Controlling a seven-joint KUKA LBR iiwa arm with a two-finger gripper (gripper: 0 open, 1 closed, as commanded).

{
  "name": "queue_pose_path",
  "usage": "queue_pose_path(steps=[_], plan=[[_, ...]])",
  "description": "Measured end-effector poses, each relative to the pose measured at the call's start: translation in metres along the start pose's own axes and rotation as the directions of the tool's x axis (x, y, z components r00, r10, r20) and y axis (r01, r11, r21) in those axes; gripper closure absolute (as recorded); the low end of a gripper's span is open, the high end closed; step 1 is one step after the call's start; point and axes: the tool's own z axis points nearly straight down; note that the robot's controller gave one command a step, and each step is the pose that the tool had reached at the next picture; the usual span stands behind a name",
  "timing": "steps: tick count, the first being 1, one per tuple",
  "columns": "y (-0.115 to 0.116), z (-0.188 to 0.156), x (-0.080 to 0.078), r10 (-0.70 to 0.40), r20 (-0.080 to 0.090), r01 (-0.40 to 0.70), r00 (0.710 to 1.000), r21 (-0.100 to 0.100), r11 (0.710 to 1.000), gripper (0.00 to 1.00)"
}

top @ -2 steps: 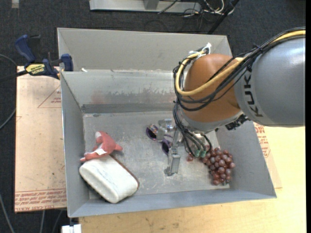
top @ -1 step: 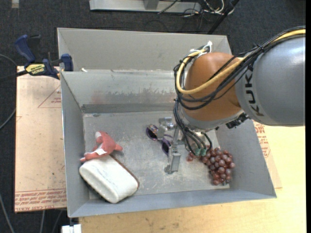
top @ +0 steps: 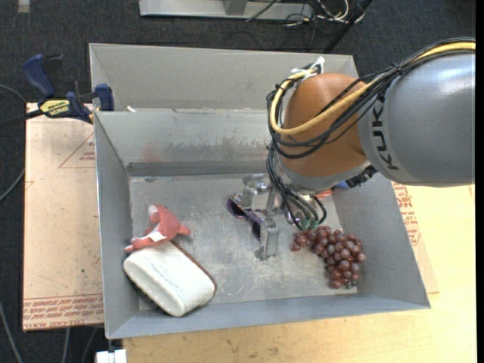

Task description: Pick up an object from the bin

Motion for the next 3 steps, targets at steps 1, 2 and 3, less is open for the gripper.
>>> queue_pose_path(steps=[1, 2, 3], plan=[[-0.006, 0.038, -0.006, -0.165, 0.0, 0.165, 0.986, 0.0, 0.986, 0.0], [-0.013, 0.051, -0.019, -0.169, -0.002, 0.169, 0.986, -0.001, 0.986, 0.0], [-0.019, 0.048, -0.04, 0.007, 0.002, -0.007, 1.0, -0.001, 1.0, 0.0]])
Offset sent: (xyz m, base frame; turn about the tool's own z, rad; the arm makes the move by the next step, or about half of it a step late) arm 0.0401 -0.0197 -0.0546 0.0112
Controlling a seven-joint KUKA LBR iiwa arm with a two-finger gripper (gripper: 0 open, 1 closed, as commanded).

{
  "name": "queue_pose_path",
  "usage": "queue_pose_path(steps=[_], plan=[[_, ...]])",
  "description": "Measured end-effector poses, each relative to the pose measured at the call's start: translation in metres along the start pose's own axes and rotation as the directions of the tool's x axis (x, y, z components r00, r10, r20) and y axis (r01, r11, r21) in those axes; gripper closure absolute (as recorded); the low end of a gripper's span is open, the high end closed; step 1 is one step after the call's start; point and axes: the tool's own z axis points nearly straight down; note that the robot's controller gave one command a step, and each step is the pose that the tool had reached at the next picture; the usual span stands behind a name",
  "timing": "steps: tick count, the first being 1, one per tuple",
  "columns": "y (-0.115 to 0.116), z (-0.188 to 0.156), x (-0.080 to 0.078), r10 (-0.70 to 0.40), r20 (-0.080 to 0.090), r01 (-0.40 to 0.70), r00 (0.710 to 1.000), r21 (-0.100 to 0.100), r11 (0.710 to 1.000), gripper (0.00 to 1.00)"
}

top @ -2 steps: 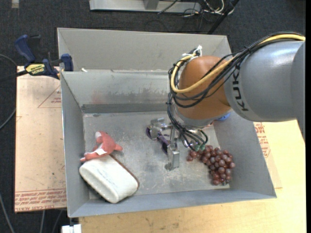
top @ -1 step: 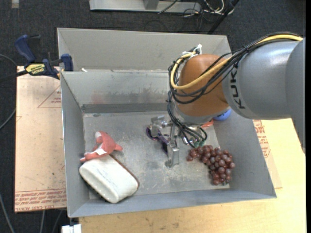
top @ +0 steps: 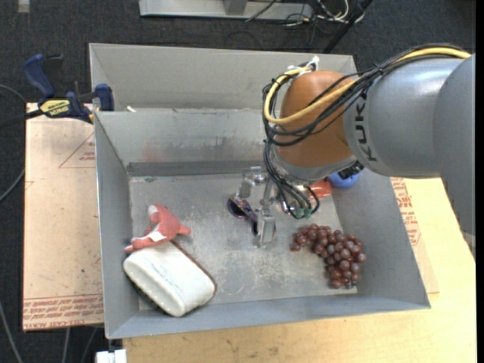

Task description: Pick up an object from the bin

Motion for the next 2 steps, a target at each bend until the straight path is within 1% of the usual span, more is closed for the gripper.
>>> queue_pose_path(steps=[1, 2], plan=[[-0.009, -0.007, -0.041, -0.136, -0.001, 0.136, 0.991, -0.001, 0.991, 0.0], [-0.047, 0.061, 0.014, -0.061, 0.001, 0.061, 0.998, -0.001, 0.998, 1.0]])
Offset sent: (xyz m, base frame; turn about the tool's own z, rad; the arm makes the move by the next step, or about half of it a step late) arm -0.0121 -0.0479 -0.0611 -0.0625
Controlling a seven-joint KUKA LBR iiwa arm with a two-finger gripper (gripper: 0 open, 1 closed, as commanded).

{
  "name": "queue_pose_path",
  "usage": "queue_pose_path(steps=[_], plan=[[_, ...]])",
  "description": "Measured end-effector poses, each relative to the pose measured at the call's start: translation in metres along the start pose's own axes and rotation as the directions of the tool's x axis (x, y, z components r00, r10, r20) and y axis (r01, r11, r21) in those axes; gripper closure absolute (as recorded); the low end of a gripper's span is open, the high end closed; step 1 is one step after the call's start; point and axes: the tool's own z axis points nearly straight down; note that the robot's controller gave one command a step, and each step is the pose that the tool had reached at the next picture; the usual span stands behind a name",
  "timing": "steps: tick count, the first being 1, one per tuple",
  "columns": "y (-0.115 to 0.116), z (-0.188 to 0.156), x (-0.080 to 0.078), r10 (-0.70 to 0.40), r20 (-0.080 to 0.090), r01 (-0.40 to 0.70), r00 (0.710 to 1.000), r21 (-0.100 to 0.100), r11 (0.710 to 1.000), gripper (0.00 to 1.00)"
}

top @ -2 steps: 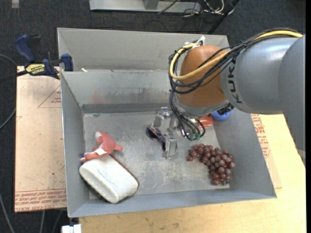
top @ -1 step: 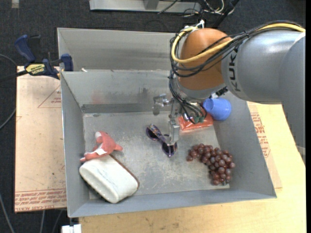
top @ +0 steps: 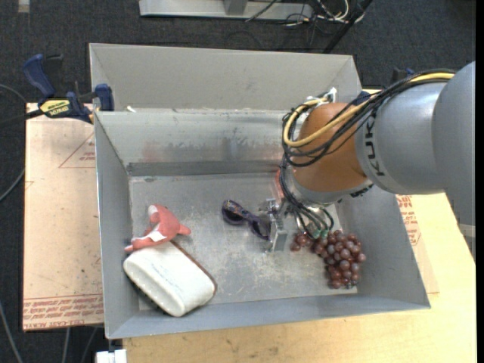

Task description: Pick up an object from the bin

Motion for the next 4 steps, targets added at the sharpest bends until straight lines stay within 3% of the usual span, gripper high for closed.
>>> queue_pose_path(steps=[1, 2, 3, 4], plan=[[0.0, 0.0, 0.0, 0.0, 0.0, 0.0, 1.0, 0.0, 1.0, 1.0], [0.007, -0.067, -0.003, -0.012, 0.009, 0.012, 1.0, 0.0, 1.0, 0.0], [0.007, -0.063, -0.002, -0.012, 0.004, 0.012, 1.0, -0.001, 1.0, 0.0], [0.021, -0.048, -0.009, -0.137, 0.009, 0.137, 0.991, 0.004, 0.991, 0.0]])
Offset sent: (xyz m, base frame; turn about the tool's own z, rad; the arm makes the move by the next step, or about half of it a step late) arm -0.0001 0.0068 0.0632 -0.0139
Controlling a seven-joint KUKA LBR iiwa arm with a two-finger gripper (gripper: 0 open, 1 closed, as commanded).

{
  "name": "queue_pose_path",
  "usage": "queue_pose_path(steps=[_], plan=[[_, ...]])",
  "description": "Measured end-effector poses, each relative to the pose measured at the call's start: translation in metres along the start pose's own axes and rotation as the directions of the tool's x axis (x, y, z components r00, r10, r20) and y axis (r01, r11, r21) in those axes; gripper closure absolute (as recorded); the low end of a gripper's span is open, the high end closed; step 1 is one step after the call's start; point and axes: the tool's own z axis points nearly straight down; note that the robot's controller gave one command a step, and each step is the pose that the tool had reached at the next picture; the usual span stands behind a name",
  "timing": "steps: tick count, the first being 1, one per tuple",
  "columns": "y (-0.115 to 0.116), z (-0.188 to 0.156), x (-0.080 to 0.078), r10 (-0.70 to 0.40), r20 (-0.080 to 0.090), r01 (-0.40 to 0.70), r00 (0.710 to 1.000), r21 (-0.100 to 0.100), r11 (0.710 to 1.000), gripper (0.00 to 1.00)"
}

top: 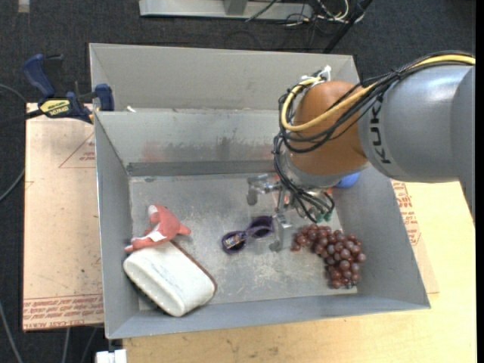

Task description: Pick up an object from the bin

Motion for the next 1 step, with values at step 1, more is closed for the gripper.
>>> queue_pose_path(steps=[1], plan=[[0.025, 0.0436, -0.0197, -0.43, 0.004, 0.431, 0.903, -0.005, 0.903, 1.0]])
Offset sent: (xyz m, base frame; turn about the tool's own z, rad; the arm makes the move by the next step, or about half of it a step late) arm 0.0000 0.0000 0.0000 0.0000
